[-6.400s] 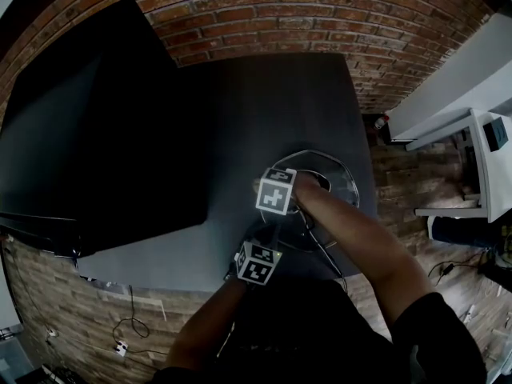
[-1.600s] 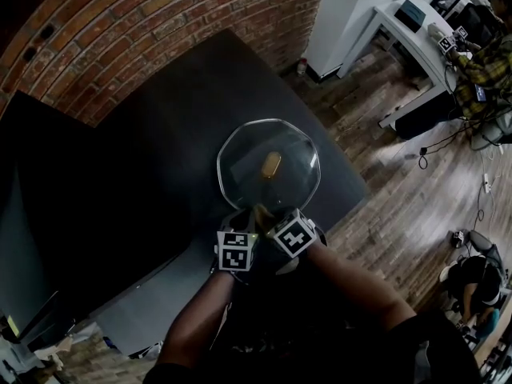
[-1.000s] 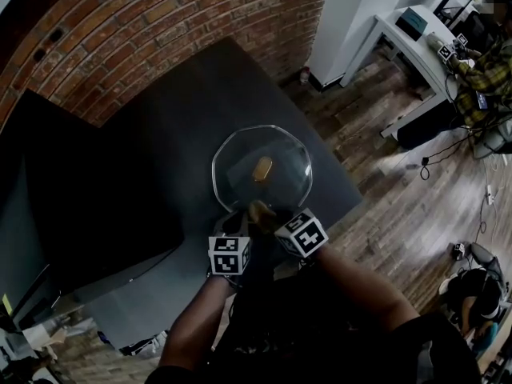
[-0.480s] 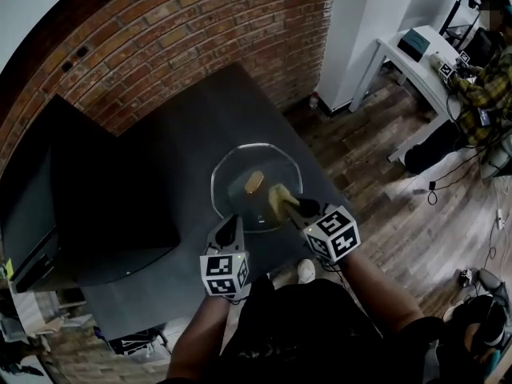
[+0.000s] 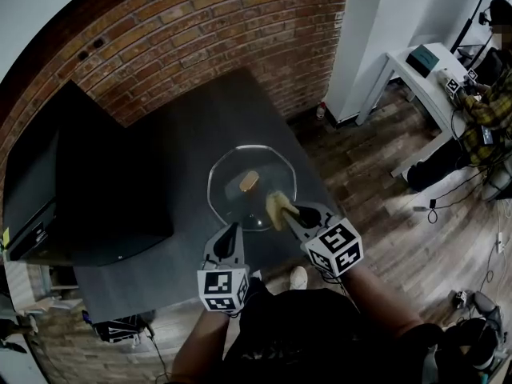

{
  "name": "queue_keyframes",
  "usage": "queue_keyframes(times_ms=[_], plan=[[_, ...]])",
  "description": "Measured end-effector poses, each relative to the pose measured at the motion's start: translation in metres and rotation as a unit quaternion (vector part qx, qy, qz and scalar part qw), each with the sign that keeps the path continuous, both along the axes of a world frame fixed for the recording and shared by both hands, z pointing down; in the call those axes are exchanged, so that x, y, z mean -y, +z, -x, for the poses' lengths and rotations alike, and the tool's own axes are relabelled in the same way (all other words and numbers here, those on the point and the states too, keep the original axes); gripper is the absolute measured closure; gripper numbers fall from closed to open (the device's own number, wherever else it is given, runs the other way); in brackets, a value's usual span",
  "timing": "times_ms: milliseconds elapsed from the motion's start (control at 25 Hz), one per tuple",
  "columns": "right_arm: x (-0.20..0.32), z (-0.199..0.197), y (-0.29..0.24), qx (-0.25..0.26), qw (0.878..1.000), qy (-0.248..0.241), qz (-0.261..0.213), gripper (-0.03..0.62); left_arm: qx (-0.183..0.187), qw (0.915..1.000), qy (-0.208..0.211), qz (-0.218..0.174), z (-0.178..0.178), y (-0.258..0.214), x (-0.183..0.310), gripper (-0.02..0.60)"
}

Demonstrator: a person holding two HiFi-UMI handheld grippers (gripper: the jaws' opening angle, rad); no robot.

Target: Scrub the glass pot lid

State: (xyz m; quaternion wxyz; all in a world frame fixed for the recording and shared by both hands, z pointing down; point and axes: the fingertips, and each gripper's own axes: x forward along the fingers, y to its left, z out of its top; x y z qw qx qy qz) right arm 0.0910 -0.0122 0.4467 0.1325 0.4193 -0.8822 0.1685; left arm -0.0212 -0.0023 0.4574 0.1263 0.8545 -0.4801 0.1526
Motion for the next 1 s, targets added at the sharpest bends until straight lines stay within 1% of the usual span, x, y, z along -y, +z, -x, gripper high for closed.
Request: queue_keyframes(times_ms=[200, 480, 760, 1000], plan=[[-0.019, -0.004, -0.006, 0.006, 1.000, -0.024, -0.011, 0.545, 0.000, 0.9999, -0.011, 0.003, -0.013, 0.000, -0.024, 0.548], [-0.045, -0.009, -0.010, 0.010, 0.999, -0.046, -0.025, 0.546, 0.001, 0.9995, -0.030, -0.007, -0.024, -0.006, -0.053, 0.548], [-0.062, -0.014, -0.006, 0.005, 0.998, -0.050, -0.028, 0.546, -0.008, 0.9990, -0.043, -0.004, -0.027, -0.002, -0.075, 0.548], [-0.070, -0.016, -0.001, 0.005, 0.998, -0.055, -0.022, 0.546, -0.005, 0.9988, -0.048, -0.008, -0.027, -0.006, -0.079, 0.547]])
